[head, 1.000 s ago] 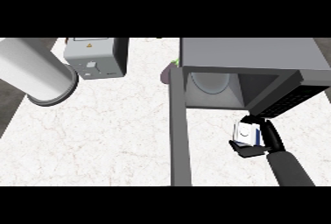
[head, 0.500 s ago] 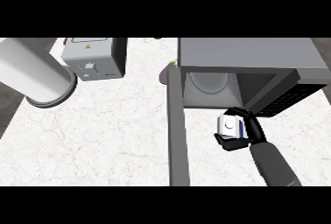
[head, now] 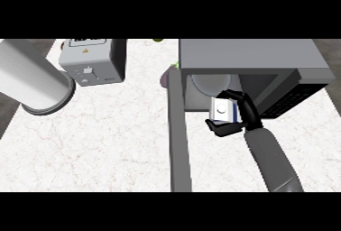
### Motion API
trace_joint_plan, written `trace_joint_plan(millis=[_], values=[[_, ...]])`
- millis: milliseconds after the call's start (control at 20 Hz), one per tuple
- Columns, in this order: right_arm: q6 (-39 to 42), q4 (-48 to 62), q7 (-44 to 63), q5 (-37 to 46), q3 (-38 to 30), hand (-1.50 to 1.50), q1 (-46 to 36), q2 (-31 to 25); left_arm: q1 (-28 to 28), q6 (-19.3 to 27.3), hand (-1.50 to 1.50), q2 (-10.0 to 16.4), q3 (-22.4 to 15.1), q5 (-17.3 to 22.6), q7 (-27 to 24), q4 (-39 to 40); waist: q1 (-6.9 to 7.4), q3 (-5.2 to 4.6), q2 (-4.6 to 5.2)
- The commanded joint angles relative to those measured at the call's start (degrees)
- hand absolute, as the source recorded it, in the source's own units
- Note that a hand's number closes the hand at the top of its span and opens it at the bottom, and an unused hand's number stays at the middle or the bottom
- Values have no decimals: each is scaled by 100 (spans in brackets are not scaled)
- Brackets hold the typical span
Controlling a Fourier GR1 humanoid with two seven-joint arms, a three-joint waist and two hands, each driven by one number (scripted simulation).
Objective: Pick up the milk, place it into the microwave and close the microwave
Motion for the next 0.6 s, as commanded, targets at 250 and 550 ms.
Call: trace_joint_plan(millis=[250,550], values=[[84,-734,1952,13,161,150,-798,59,-239,-51,-150,-88,-6,-201,224,97,83,4,30],[-261,659,1631,172,-84,150,-1555,-356,-765,-66,-150,102,346,-22,473,365,211,12,108]])
